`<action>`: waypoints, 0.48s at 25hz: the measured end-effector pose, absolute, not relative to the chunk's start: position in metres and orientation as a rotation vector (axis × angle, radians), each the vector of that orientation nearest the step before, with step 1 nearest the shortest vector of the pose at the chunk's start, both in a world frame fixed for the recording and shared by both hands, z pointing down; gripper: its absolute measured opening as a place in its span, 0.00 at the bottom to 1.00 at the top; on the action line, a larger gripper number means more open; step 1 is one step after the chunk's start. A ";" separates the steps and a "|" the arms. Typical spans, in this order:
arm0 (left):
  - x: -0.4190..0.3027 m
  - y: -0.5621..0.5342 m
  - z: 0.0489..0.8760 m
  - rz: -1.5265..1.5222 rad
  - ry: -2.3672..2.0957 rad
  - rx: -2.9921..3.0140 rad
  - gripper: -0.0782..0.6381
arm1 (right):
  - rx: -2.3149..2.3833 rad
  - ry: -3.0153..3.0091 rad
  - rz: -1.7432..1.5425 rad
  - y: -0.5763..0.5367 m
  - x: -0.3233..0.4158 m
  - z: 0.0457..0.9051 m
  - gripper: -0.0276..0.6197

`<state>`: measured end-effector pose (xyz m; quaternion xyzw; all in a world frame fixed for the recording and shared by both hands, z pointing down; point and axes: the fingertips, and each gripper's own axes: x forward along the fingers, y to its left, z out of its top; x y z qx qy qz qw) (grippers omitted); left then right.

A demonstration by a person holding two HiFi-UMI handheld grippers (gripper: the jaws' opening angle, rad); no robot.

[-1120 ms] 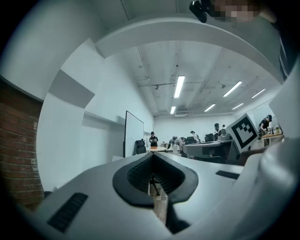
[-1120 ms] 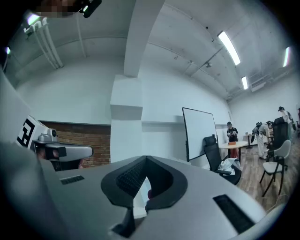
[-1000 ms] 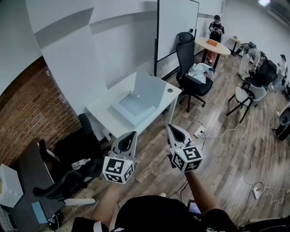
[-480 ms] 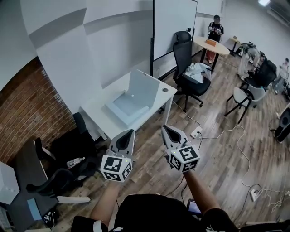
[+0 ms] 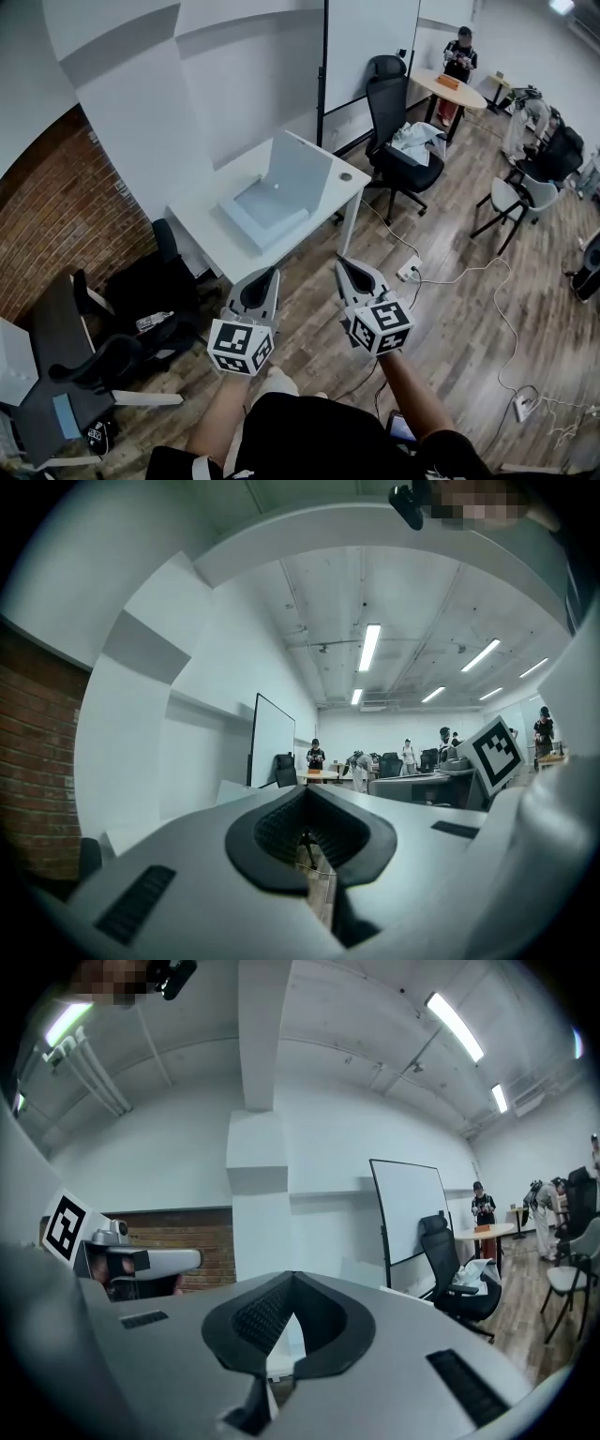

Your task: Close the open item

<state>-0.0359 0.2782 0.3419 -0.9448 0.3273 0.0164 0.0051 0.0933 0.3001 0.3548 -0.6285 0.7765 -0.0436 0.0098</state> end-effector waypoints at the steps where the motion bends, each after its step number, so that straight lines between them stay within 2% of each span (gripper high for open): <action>1: -0.035 0.278 0.342 0.050 1.026 -2.956 0.12 | -1.950 2.419 -0.154 0.299 0.094 0.355 0.10; 12: -0.028 0.247 0.343 0.035 1.042 -2.958 0.12 | -1.955 2.441 -0.137 0.267 0.102 0.357 0.10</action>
